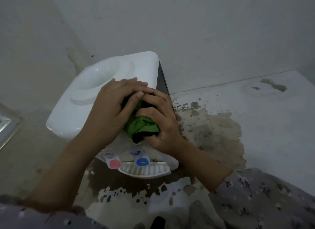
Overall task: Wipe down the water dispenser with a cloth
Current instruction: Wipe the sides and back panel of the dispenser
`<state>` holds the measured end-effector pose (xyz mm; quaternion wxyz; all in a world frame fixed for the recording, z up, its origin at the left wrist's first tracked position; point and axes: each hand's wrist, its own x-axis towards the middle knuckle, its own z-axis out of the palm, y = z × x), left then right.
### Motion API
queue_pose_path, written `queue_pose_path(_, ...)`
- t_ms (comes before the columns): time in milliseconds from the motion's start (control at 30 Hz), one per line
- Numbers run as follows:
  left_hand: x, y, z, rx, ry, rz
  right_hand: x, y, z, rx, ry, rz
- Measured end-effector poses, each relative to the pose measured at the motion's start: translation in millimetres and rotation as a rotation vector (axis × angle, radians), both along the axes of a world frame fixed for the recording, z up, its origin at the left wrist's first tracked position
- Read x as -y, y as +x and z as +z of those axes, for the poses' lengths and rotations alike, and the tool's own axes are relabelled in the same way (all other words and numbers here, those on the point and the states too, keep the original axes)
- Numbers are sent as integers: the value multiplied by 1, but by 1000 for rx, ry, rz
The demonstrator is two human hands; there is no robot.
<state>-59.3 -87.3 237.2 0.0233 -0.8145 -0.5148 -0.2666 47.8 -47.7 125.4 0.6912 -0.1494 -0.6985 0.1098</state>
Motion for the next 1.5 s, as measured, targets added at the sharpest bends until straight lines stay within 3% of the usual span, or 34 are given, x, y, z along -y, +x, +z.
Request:
queue_pose_path(133,9,-1,-14,-198,14,-69,8,-3,-23,-61,-8,-31)
queue_pose_path(233,11,0,-21,-499,56,-81,15,-4,-51,-78,-84,-55)
queue_pose_path(333,7,3,-27,-785,95,-115,29,-4,-88,-135,-316,-36)
queue_pose_path(400,5,1,-25,-845,107,-119,37,-5,-99,-231,-497,31)
queue_pose_path(500,5,0,-19,-709,98,-76,40,-10,-73,-371,-619,104)
queue_pose_path(667,-4,0,-14,-424,9,84,37,-26,-42,-468,-579,68)
queue_pose_path(800,-4,-1,-19,-416,6,117,46,-31,-93,-589,-938,47)
queue_pose_path(933,-4,5,-18,-379,-26,142,40,-18,-117,-519,-1341,-9)
queue_pose_path(1033,-9,10,-16,-369,-90,155,30,-15,-95,-527,-1337,41)
queue_pose_path(1200,-14,20,-15,-330,-134,193,40,-27,-75,-550,-1121,61)
queue_pose_path(1267,-14,21,-16,-352,-129,202,41,-26,-93,-566,-1197,22)
queue_pose_path(1400,-13,22,-17,-366,-123,227,35,-16,-132,-530,-1533,-21)
queue_pose_path(1500,-14,23,-17,-372,-116,238,23,-16,-133,-476,-1611,-37)
